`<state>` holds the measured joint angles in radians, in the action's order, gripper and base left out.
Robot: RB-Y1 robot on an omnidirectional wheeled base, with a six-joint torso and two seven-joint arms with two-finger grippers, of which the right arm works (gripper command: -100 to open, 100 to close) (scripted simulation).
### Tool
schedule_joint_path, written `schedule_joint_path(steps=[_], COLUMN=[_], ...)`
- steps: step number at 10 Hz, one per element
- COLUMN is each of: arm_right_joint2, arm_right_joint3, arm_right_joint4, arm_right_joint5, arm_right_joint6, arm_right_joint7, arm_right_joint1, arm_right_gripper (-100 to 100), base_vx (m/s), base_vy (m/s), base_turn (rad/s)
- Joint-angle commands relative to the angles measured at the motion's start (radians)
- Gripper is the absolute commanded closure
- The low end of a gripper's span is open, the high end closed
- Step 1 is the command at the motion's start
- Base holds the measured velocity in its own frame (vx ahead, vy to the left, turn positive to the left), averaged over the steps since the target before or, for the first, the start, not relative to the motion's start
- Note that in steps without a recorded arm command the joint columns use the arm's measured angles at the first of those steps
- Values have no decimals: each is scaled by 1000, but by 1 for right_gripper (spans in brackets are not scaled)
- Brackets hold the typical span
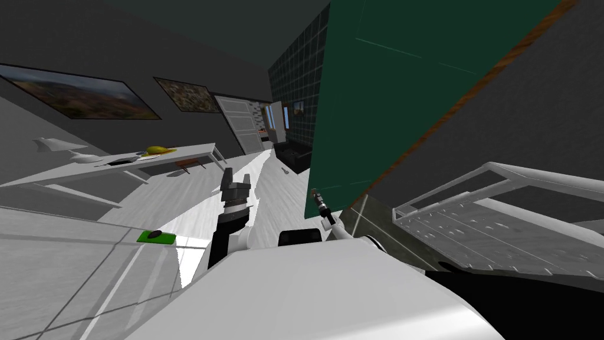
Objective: Push the door open
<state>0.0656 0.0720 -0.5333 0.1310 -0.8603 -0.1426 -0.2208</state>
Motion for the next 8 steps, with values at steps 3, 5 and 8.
schedule_joint_path(steps=[3, 5, 8], arm_right_joint2=[18, 14, 6], arm_right_joint3=[-36, -32, -31], arm_right_joint4=[4, 10, 5], arm_right_joint5=[-22, -22, -25], arm_right_joint6=[6, 8, 18], arm_right_joint7=[13, 9, 2], arm_right_joint1=[4, -1, -4], arm_right_gripper=[100, -100, -100], base_vx=[134, -162, -243], base_vy=[77, 8, 35], base_turn=[-81, -54, -39])
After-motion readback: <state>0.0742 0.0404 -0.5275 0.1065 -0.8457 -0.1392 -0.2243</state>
